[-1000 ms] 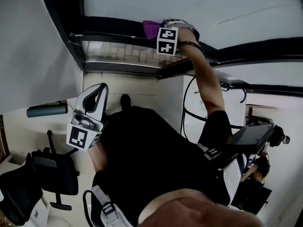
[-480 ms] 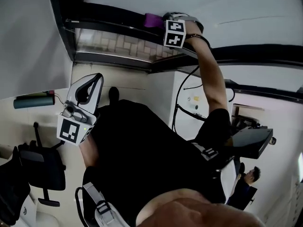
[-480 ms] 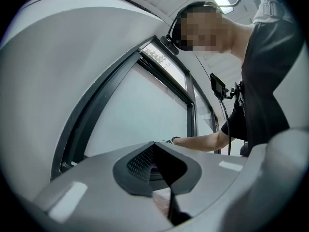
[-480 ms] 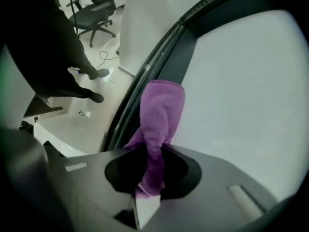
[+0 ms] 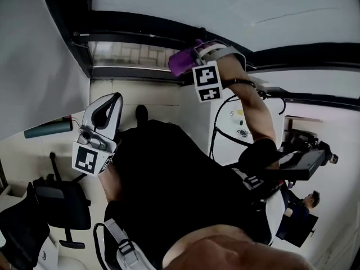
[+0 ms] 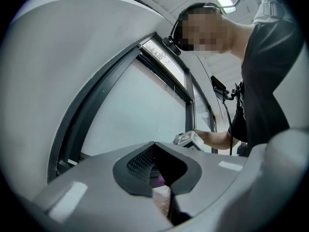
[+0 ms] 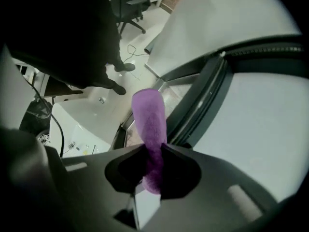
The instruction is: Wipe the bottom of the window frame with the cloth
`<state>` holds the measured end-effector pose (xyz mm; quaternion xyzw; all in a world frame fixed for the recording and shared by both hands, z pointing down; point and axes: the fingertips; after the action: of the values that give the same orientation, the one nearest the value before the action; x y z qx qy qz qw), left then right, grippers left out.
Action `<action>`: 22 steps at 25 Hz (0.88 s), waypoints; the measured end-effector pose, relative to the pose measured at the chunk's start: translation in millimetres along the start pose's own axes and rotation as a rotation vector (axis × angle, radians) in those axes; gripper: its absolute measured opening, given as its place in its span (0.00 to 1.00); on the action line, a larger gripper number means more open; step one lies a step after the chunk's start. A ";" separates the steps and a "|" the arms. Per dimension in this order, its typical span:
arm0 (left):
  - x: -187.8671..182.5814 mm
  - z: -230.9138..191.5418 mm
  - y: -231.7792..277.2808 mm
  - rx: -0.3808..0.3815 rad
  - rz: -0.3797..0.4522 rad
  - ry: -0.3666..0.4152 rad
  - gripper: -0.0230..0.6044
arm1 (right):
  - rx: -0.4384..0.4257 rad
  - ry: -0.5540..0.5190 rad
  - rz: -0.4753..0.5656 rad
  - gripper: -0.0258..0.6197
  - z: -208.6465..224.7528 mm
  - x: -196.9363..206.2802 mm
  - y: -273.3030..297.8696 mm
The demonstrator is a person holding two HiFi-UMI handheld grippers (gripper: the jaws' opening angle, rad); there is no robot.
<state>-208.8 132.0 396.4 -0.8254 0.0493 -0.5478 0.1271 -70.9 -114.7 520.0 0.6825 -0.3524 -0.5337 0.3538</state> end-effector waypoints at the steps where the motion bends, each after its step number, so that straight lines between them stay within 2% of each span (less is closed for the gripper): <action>1: 0.8 0.2 1.6 0.002 -0.004 -0.003 0.02 | -0.027 -0.006 0.044 0.13 -17.9 -13.2 -11.4; 3: 4.4 0.0 4.2 0.000 -0.022 -0.011 0.02 | -0.091 0.091 0.245 0.13 -51.8 -44.0 -26.0; 4: 6.7 -0.3 6.0 -0.001 -0.034 -0.015 0.02 | -0.104 0.210 0.385 0.13 -61.5 -57.6 -25.1; 5: 8.6 -0.8 9.0 0.001 -0.046 -0.018 0.02 | -0.104 0.384 0.537 0.14 -65.7 -67.4 -16.6; 6: 10.2 -1.4 13.3 0.006 -0.058 -0.020 0.02 | -0.104 0.612 0.696 0.14 -66.1 -73.8 -1.7; 7: 11.6 -2.2 18.9 0.014 -0.072 -0.020 0.02 | -0.109 0.886 0.860 0.14 -64.0 -77.6 16.6; 10: 13.3 -2.4 37.5 0.046 -0.120 -0.011 0.02 | -0.105 1.784 1.432 0.14 -48.3 -71.4 53.1; 11: 12.9 0.1 43.0 0.052 -0.128 -0.011 0.02 | -0.066 2.014 1.636 0.14 -43.0 -60.7 52.7; 12: 12.6 4.4 48.1 0.056 -0.132 -0.013 0.02 | 0.017 2.173 1.801 0.14 -38.9 -45.4 48.6; 13: 12.7 10.5 53.3 0.060 -0.135 -0.014 0.02 | 0.147 2.267 1.891 0.14 -35.9 -27.0 44.3; 14: 13.5 17.5 58.8 0.066 -0.139 -0.013 0.02 | 0.310 2.313 1.890 0.14 -33.0 -7.5 42.0; 15: 14.7 24.4 64.6 0.076 -0.146 -0.011 0.02 | 0.481 2.321 1.809 0.14 -29.3 11.1 42.3; 16: 16.1 30.4 70.1 0.089 -0.157 -0.006 0.02 | 0.643 2.297 1.678 0.14 -23.5 27.5 43.7; 18: 19.3 38.6 78.2 0.112 -0.186 0.006 0.02 | 0.906 2.140 1.404 0.14 -2.6 51.6 39.2; 20: 22.3 44.1 84.1 0.120 -0.211 0.016 0.02 | 1.065 1.946 1.175 0.14 22.0 69.1 30.4; 22: 25.8 49.9 88.3 0.112 -0.227 0.022 0.02 | 1.125 1.829 1.006 0.14 37.1 83.3 31.3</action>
<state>-147.7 49.1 377.7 -0.8113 -0.0740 -0.5695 0.1096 -95.3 -205.9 500.3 0.6550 -0.3824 0.5813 0.2947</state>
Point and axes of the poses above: the fingertips, and each gripper's own axes: y forward along the fingers, z to its right, x out of its underside, and after that the axes turned 11 degrees about -y, right-handed
